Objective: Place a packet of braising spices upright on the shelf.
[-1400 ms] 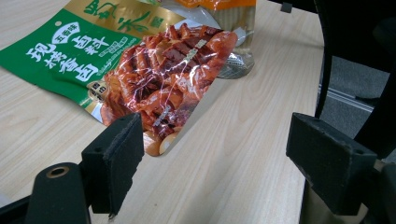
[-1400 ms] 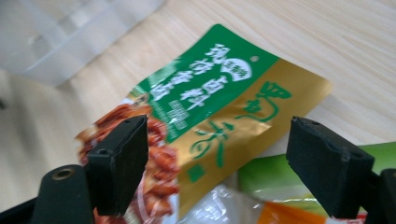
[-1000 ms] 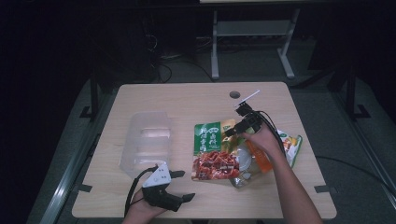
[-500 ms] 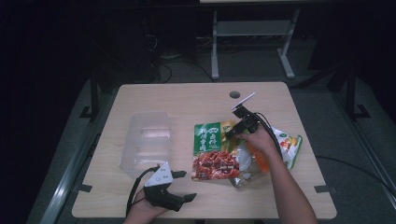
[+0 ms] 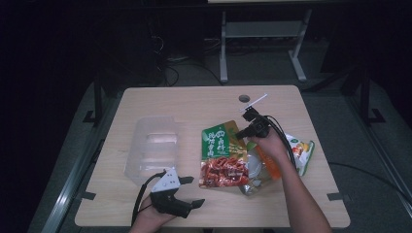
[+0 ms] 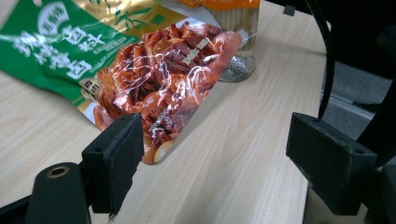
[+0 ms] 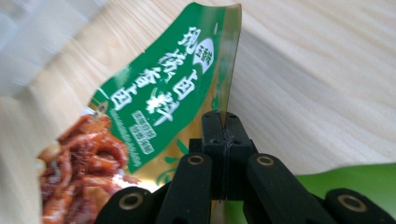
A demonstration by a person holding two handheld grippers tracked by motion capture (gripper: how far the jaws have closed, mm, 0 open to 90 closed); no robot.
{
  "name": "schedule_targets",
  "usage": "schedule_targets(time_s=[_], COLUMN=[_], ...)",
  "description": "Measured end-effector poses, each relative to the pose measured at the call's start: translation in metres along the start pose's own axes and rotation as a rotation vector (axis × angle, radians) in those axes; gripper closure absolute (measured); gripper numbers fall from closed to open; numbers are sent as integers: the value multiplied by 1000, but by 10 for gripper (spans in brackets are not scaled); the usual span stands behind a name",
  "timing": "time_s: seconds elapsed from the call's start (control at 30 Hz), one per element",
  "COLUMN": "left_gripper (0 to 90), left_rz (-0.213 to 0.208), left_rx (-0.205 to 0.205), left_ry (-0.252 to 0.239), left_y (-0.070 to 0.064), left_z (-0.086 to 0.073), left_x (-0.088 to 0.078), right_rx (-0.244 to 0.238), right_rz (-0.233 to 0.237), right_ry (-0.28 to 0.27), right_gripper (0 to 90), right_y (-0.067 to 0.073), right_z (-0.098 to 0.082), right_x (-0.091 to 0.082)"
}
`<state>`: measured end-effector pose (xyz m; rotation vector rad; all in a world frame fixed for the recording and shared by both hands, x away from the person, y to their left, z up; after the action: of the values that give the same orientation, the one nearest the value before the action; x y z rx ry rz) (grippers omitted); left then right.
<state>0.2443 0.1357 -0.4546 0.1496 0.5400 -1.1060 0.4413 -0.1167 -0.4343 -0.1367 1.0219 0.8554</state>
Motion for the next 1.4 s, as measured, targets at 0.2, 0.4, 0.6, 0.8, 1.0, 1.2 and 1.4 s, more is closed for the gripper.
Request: schedule_targets(time_s=[0.2, 0.4, 0.6, 0.8, 1.0, 1.2, 1.4], left_gripper=[188, 185, 177, 168, 185, 320, 654], left_rz=[18, 40, 80, 119, 117, 42, 0], left_rx=[-3, -56, -101, -168, -234, -317, -350], left_ry=[-7, -44, -67, -60, -32, -3, -2], left_y=[2, 6, 15, 32, 46, 64, 68], left_z=[8, 19, 35, 42, 47, 53, 53], left_x=[3, 14, 28, 50, 71, 89, 96], right_rx=[-38, -64, -154, -220, -230, -228, -195], right_rz=[20, 33, 41, 25, 45, 64, 52], right_ry=[-106, -191, -283, -339, -385, -407, -388], right_gripper=[900, 900, 900, 900, 900, 899, 899], right_y=[15, 27, 45, 59, 59, 54, 44], right_z=[-1, -6, -17, -32, -47, -53, -61], right_x=[-23, -51, -88, -106, -109, -109, -103])
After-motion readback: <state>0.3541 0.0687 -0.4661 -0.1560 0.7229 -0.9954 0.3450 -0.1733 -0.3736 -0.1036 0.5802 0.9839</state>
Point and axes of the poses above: each handheld gripper's, and its own axes: x roughly forward along the jaws, z roughly out of its top, y roughly to its left, the point moved 4 cm from there along x, roughly forward along the jaws, and after that the axes turned 2 degrees about -y, right-handed, at the moved point
